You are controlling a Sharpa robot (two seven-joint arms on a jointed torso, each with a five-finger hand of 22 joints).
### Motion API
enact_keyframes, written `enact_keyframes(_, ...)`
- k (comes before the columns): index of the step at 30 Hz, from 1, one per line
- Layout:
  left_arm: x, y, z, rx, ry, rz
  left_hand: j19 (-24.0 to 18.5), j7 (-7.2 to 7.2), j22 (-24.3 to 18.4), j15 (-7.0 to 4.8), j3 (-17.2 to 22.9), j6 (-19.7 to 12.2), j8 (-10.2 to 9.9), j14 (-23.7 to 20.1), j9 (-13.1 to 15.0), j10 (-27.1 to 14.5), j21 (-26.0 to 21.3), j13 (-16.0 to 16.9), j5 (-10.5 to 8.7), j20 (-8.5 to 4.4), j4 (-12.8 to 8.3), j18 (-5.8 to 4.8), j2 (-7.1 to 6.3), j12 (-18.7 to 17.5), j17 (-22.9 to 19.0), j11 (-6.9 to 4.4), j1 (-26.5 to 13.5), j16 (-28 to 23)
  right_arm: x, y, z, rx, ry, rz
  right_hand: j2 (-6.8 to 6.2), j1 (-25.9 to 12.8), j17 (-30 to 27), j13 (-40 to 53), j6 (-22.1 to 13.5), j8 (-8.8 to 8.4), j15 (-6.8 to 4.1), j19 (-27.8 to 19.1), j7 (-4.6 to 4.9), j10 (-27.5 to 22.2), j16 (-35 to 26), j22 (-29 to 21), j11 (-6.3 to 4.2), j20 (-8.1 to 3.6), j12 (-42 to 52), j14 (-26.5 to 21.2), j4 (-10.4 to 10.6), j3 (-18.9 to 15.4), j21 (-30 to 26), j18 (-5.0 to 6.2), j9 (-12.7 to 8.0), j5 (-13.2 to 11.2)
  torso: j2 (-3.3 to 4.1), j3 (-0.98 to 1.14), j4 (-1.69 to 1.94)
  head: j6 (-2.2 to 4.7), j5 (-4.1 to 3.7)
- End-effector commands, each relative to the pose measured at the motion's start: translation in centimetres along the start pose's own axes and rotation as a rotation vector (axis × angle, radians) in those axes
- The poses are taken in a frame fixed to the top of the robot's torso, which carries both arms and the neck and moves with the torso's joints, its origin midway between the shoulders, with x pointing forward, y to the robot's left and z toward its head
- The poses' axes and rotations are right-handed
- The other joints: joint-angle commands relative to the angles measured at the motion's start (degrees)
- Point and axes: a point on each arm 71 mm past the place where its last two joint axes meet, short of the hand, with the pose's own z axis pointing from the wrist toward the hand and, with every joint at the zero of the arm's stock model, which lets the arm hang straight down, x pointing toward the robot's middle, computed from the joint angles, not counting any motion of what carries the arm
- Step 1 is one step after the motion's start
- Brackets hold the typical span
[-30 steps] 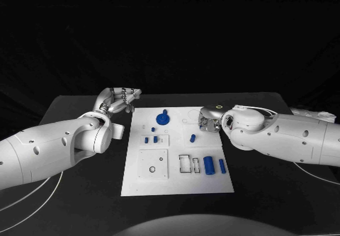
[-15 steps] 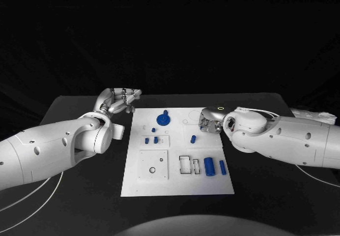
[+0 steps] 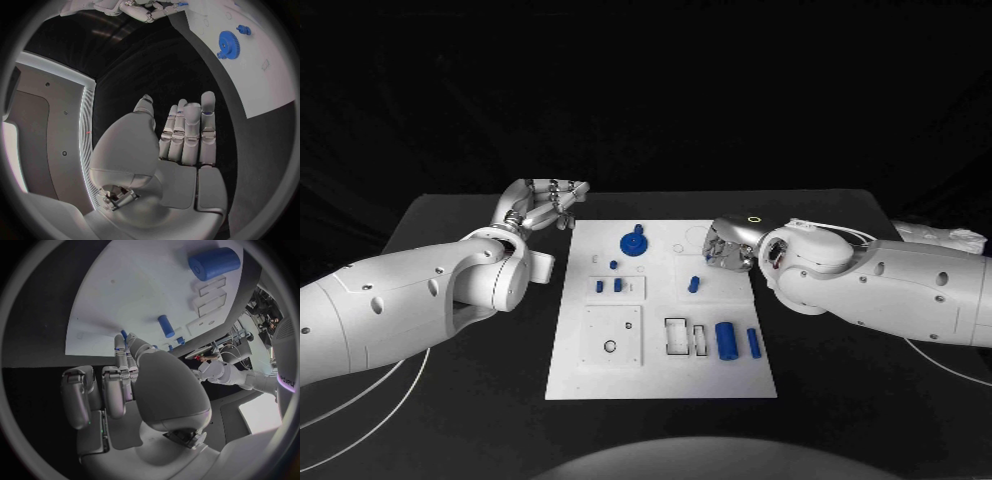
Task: Assemble the parts on the task board
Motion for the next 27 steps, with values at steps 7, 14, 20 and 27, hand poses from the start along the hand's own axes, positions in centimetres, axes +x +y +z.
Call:
enact_keyframes(7,0.3,-0.1,0.1,0.003,0.009,-0.007,0.31,-0.04,-0.06,0.04,-0.43,-0.18,0.28,0.49,0.07,-0.52,-0.2,0.02,0.24,-0.11,-0.03,0.37,0.37,0.19,-0.06,-0.03,-0.06,0.17,-0.8,0.3,-0.3,-0.028,-0.056,0.023,-0.47,-0.13,15.1,-0.12,0.8,0.1,0.05,5.99,-0.55,0.46,0.23,15.1,0.14,-0.09,-0.39,5.97,0.25,0.18,0.26,-0.39,0.35,0.12,-0.04,0.01,-0.01,-0.02,-0.14)
enact_keyframes(14,0.1,-0.1,0.1,0.001,0.006,-0.006,0.37,-0.05,-0.14,0.02,-0.52,-0.16,0.35,0.49,0.1,-0.56,-0.42,0.02,0.24,-0.12,-0.01,0.38,0.57,0.3,-0.13,-0.05,0.04,0.09,-1.9,0.6,-0.6,-0.051,-0.108,0.032,-0.5,-0.14,15.1,-0.13,0.77,0.06,0.13,5.99,-0.51,0.44,0.23,15.1,0.18,-0.05,-0.45,5.97,0.25,0.2,0.26,-0.39,0.34,0.15,-0.02,0.05,-0.02,0.1,0.03)
enact_keyframes(20,0.1,0.0,0.1,0.0,0.006,-0.006,0.37,-0.05,-0.14,0.02,-0.52,-0.16,0.35,0.49,0.1,-0.56,-0.42,0.02,0.24,-0.12,-0.01,0.38,0.57,0.3,-0.13,-0.05,0.04,0.09,-3.5,1.3,-1.1,-0.088,-0.149,0.047,-0.51,-0.14,15.1,-0.13,0.78,0.05,0.18,5.99,-0.48,0.47,0.23,15.1,0.22,-0.01,-0.47,5.97,0.25,0.21,0.26,-0.39,0.35,0.17,-0.01,-0.01,0.02,-0.19,0.13)
enact_keyframes(27,0.2,0.0,0.2,0.001,0.006,-0.005,0.37,-0.05,-0.14,0.02,-0.52,-0.16,0.35,0.49,0.1,-0.56,-0.42,0.02,0.24,-0.12,-0.01,0.38,0.57,0.3,-0.13,-0.05,0.04,0.09,-4.2,3.5,-1.6,-0.166,-0.162,0.083,-0.62,0.06,15.1,-0.13,0.83,-0.01,0.46,5.99,-0.3,0.58,0.23,15.1,0.4,0.19,-0.59,5.97,0.08,0.36,0.26,-0.39,0.35,0.39,-0.01,0.03,0.05,-0.57,0.56)
